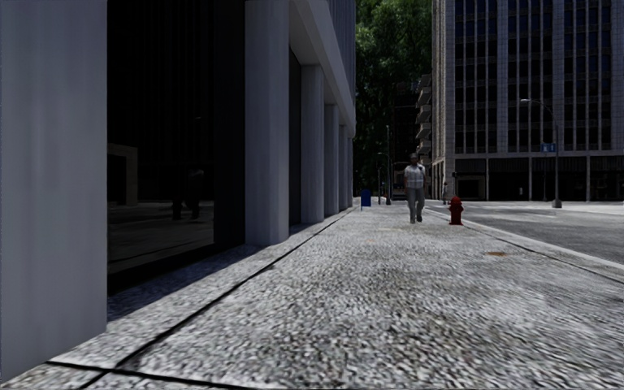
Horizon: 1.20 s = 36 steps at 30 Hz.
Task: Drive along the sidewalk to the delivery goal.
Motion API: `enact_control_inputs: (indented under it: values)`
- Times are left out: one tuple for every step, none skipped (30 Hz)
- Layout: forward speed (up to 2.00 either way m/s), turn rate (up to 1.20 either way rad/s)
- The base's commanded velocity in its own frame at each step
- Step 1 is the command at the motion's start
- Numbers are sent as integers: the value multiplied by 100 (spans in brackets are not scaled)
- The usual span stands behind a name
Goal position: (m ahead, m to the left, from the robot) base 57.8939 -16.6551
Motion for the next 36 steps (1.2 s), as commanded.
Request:
enact_control_inputs:
  values:
    - [200, -22]
    - [200, -23]
    - [200, -24]
    - [200, -24]
    - [200, -24]
    - [200, -24]
    - [200, -24]
    - [200, -24]
    - [200, -24]
    - [200, -24]
    - [200, -24]
    - [200, -24]
    - [200, -24]
    - [200, -24]
    - [200, -24]
    - [200, -24]
    - [200, -24]
    - [200, -20]
    - [200, -19]
    - [200, -19]
    - [200, -19]
    - [200, -19]
    - [200, -18]
    - [200, -18]
    - [200, -18]
    - [200, -18]
    - [200, -18]
    - [200, -19]
    - [200, -19]
    - [200, -23]
    - [200, -26]
    - [200, -27]
    - [200, -27]
    - [200, -28]
    - [200, -28]
    - [200, -28]
